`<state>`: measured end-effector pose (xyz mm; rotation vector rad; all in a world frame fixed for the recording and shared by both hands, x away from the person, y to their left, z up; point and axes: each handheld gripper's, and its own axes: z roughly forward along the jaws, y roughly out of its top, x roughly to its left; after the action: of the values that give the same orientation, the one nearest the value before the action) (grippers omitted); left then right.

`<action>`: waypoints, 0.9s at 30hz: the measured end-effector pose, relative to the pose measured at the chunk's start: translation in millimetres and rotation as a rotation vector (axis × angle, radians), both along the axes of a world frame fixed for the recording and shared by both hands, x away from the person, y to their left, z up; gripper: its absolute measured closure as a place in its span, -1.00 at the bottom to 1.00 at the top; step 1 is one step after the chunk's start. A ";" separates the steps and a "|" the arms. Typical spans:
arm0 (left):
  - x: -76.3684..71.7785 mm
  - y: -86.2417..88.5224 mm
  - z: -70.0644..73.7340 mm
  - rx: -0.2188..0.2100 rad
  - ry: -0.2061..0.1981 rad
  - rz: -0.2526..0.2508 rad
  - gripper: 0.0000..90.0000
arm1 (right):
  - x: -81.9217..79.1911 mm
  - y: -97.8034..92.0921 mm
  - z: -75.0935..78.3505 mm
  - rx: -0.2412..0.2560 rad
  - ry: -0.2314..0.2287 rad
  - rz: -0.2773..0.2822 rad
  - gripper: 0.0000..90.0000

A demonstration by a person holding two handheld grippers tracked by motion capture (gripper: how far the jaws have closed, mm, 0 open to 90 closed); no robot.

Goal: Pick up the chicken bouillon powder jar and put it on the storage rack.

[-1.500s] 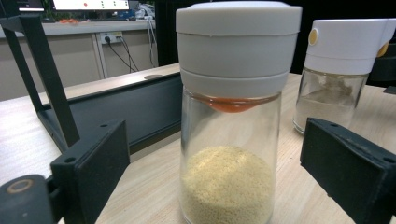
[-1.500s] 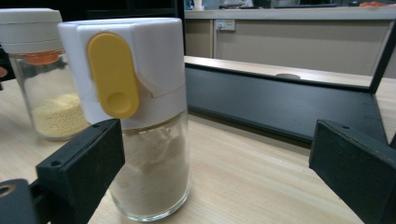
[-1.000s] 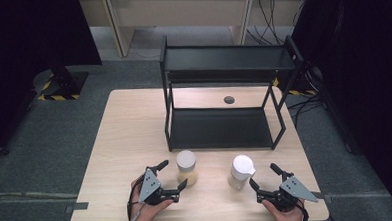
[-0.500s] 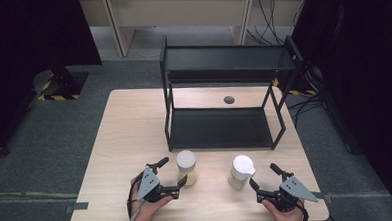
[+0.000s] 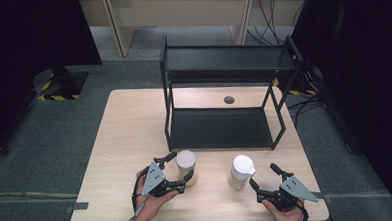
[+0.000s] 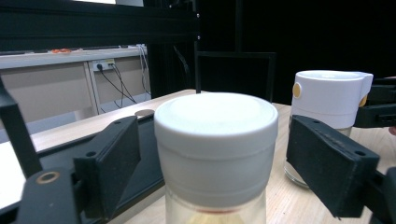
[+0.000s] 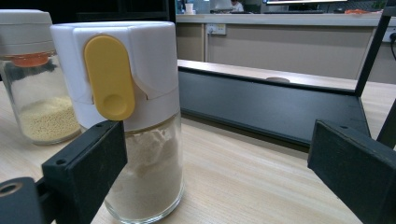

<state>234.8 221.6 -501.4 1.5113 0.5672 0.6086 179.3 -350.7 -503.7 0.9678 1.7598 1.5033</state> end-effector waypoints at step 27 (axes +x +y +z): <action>6.3 -14.8 11.2 0.010 0.028 0.040 -0.27 | 0.1 -0.4 -0.1 0.000 -0.001 0.002 -0.89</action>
<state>241.1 206.9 -490.1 1.5226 0.6181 0.6224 179.4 -351.1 -503.8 0.9655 1.7608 1.5054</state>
